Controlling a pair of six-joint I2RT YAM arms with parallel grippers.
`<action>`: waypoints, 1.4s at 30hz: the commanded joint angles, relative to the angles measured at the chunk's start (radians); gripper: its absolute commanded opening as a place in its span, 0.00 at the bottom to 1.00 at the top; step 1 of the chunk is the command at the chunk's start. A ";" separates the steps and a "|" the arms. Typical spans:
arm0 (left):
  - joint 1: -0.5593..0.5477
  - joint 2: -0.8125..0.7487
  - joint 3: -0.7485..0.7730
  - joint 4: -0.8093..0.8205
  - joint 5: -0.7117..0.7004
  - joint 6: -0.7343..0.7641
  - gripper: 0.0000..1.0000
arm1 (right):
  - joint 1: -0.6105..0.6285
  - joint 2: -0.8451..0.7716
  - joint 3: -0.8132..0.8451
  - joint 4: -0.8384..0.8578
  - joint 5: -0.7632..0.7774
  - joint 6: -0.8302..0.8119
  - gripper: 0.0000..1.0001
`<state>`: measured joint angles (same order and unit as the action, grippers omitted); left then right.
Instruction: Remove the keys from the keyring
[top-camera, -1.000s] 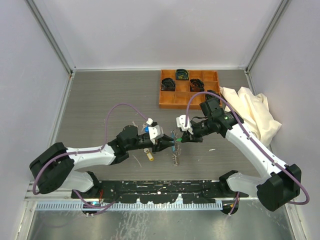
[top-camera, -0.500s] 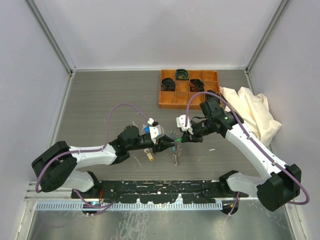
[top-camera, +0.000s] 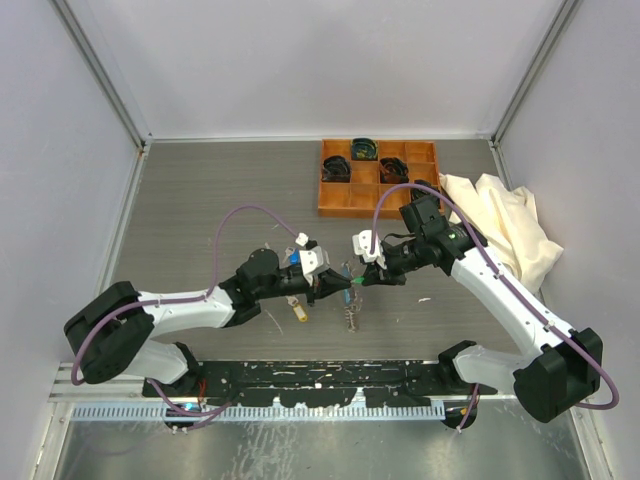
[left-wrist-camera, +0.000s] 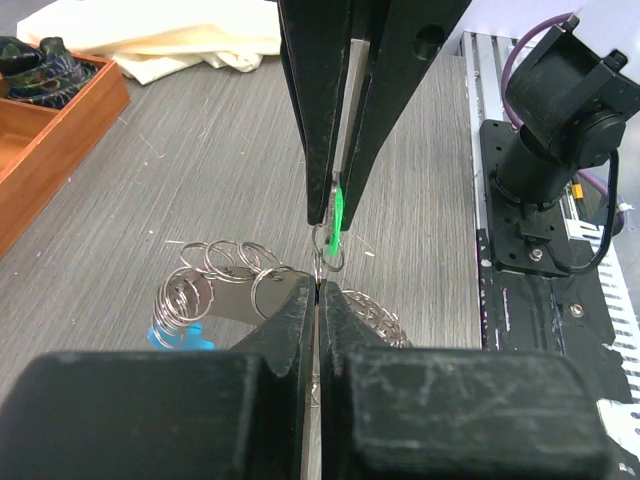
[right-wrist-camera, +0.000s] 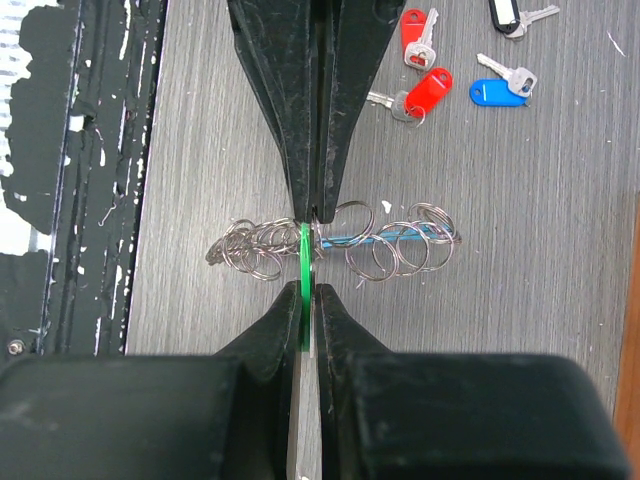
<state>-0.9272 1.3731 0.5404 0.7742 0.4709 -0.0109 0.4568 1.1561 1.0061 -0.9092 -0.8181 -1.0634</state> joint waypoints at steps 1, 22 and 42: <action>0.004 0.001 0.046 0.044 -0.001 -0.011 0.00 | -0.001 -0.027 0.044 0.003 -0.041 -0.010 0.01; 0.004 -0.051 0.167 -0.293 0.006 0.000 0.13 | -0.011 -0.031 0.055 0.027 -0.018 0.037 0.01; 0.006 -0.068 -0.038 0.359 -0.046 -0.192 0.58 | -0.175 0.045 0.070 -0.159 -0.191 -0.212 0.01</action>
<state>-0.9272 1.2469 0.5064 0.8032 0.4374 -0.1234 0.3214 1.1831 1.0264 -1.0248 -0.9287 -1.1923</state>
